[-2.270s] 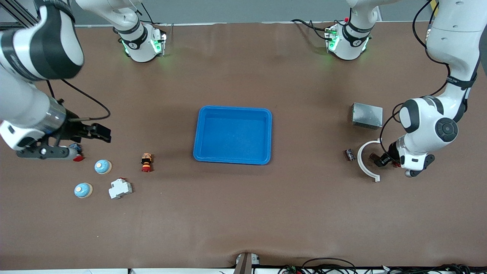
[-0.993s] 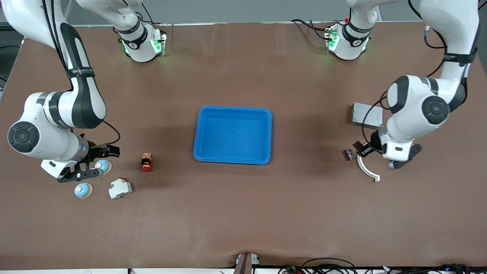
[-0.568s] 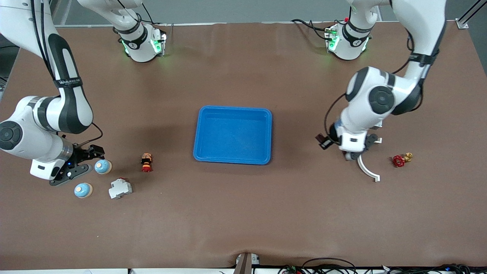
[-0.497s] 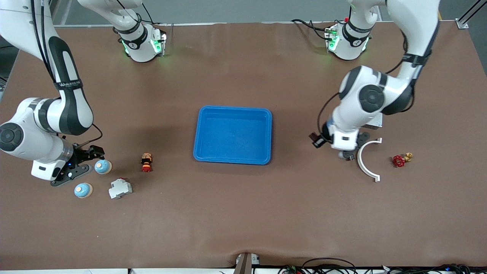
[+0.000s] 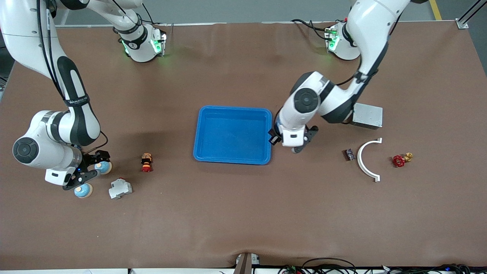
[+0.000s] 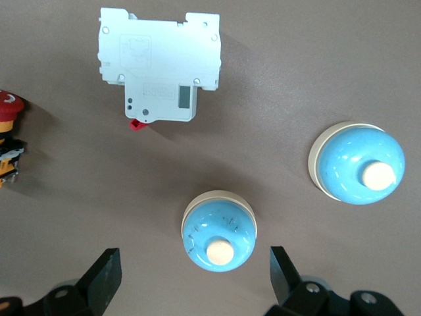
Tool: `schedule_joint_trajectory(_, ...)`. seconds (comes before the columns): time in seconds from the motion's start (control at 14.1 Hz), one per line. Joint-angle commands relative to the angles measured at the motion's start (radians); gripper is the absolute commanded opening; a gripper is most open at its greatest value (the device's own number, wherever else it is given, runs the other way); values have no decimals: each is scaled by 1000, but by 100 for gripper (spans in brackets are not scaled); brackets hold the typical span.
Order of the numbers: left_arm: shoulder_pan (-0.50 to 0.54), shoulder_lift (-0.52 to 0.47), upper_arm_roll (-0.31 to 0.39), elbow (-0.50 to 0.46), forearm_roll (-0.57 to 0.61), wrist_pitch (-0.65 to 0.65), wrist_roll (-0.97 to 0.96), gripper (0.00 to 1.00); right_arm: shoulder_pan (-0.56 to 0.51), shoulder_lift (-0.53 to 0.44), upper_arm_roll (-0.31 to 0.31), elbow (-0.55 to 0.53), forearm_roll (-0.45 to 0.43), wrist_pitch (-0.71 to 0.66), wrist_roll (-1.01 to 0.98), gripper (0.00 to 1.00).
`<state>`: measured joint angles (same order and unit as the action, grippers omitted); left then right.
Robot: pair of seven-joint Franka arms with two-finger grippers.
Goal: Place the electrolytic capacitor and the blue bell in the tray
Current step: 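Carry the capacitor into the tray with the left gripper while the right grasps a bell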
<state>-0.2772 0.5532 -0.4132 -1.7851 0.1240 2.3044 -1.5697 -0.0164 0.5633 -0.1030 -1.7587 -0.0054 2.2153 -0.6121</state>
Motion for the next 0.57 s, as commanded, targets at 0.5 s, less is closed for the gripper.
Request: schedule_joint_trajectory(0.5, -151, 128, 11, 56, 54, -17, -211, 0, -45, 81, 14, 47, -18, 9, -95, 100)
